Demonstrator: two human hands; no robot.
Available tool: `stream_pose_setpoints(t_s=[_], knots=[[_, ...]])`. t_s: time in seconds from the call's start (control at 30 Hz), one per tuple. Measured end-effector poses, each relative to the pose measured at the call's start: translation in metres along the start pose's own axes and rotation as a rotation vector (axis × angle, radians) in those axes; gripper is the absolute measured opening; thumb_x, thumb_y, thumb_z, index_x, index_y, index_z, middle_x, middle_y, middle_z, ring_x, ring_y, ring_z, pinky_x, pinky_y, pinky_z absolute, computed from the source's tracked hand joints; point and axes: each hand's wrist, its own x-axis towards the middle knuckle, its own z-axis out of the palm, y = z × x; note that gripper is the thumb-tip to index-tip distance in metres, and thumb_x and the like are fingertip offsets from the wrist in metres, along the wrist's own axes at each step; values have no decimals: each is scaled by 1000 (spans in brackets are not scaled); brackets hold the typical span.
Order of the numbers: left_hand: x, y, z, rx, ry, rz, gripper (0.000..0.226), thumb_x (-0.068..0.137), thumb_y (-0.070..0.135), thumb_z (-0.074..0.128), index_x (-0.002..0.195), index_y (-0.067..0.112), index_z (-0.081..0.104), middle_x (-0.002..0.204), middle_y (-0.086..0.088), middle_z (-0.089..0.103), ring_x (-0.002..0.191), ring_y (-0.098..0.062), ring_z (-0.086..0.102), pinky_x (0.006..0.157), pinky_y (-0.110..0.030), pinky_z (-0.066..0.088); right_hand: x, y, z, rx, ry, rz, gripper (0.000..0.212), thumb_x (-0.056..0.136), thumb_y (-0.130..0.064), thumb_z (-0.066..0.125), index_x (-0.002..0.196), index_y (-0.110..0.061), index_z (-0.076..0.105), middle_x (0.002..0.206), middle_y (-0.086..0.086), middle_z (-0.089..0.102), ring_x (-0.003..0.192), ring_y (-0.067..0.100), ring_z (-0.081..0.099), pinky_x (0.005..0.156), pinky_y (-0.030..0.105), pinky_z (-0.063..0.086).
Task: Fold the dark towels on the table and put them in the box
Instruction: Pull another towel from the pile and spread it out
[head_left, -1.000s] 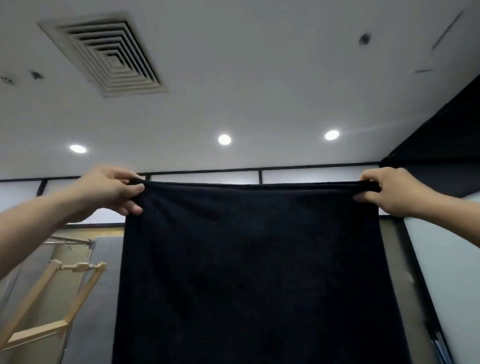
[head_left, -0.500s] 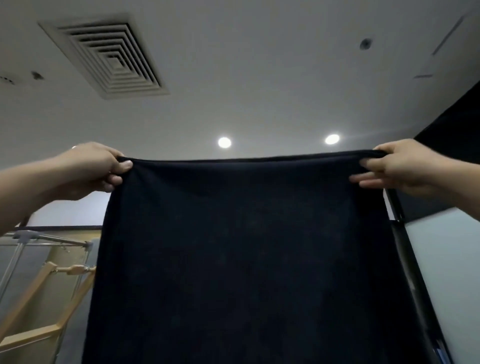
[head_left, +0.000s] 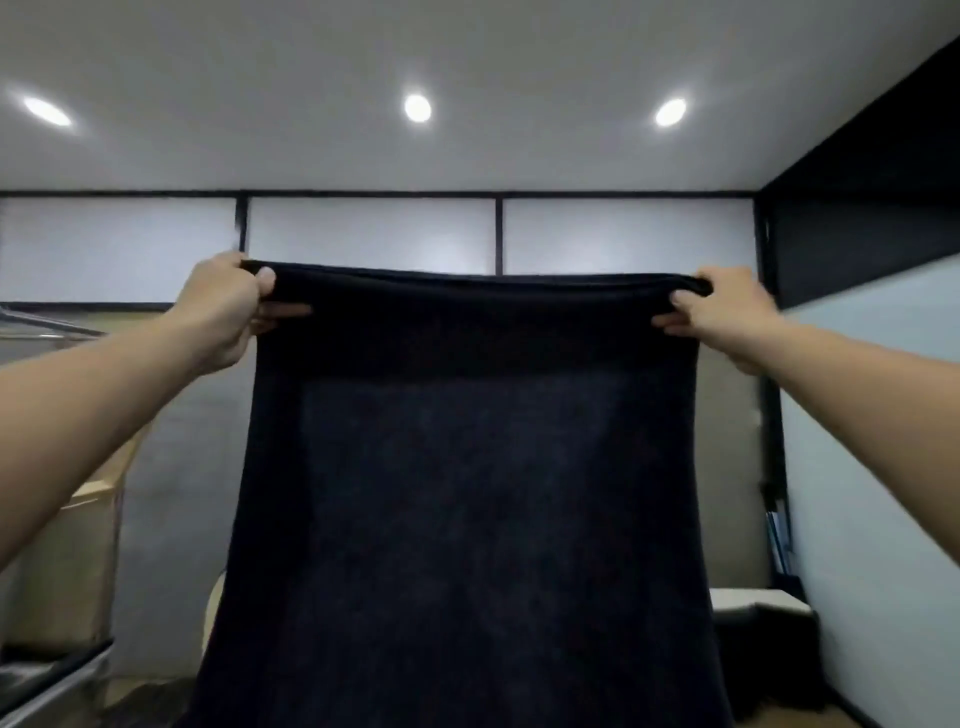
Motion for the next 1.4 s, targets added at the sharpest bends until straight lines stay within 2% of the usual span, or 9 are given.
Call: stream_pose_setpoints(t_s=[0.17,0.33,0.4,0.47,0.57,0.67,0.93,1.13,1.4], knots=[[-3,21,6,-15,6,56,30,99,0,30,86,22,46,94,7,59,73,-17,75,76,-30,51,-13,-26,-27,-88,61,-101,11,102,-5,47,112,-6,52,90,9,60,59,4,71,52,15,55],[2,2,-23,97,-179,46,38,103,26,38,136,21,55,117,13,71,102,-6,71,101,-36,50,-37,-33,-38,-137,25,93,20,101,-21,42,85,-26,53,69,-19,65,79,-6,65,90,21,49],[-28,-11,-30,109,-212,78,32,101,20,36,124,25,59,125,9,67,106,-12,70,95,-39,52,-66,-27,-41,-143,2,120,22,100,-21,44,81,-28,53,62,-28,64,93,-6,62,78,12,39],[-59,-28,-30,57,-229,78,25,101,12,35,115,22,53,132,-3,63,101,-21,72,93,-40,53,-95,-21,-40,-202,-39,95,18,95,-14,57,84,-28,55,78,-13,68,75,-11,65,74,7,48],[-100,-70,-43,29,-261,-52,16,103,7,41,97,20,49,123,-13,64,91,-29,75,96,-48,54,-142,12,-44,-312,-43,52,28,69,-19,85,75,-25,58,81,5,65,53,-3,64,60,19,58],[-162,-120,-64,-28,-272,-184,21,102,3,46,85,16,50,102,-10,61,94,-40,71,87,-45,58,-205,60,-49,-439,-111,160,47,49,-44,86,84,-19,67,83,11,73,72,21,72,72,44,61],[-441,-229,-164,111,-218,-515,28,93,-13,52,76,8,59,70,-5,57,60,-13,57,53,-9,42,-508,137,-84,-620,-320,189,34,67,2,83,82,-25,69,64,-12,64,66,12,58,65,6,37],[-635,-269,-217,226,-99,-955,41,91,17,68,53,5,58,61,-16,61,69,-26,55,69,-36,40,-710,177,-128,-614,-676,399,40,66,8,83,86,-26,75,82,-17,67,74,4,65,69,0,39],[-746,-241,-240,396,-48,-1099,52,79,3,78,57,18,34,54,-6,34,60,-19,38,59,-32,33,-831,153,-193,-594,-623,513,33,73,6,79,92,-20,75,97,-13,65,86,1,59,84,10,41]])
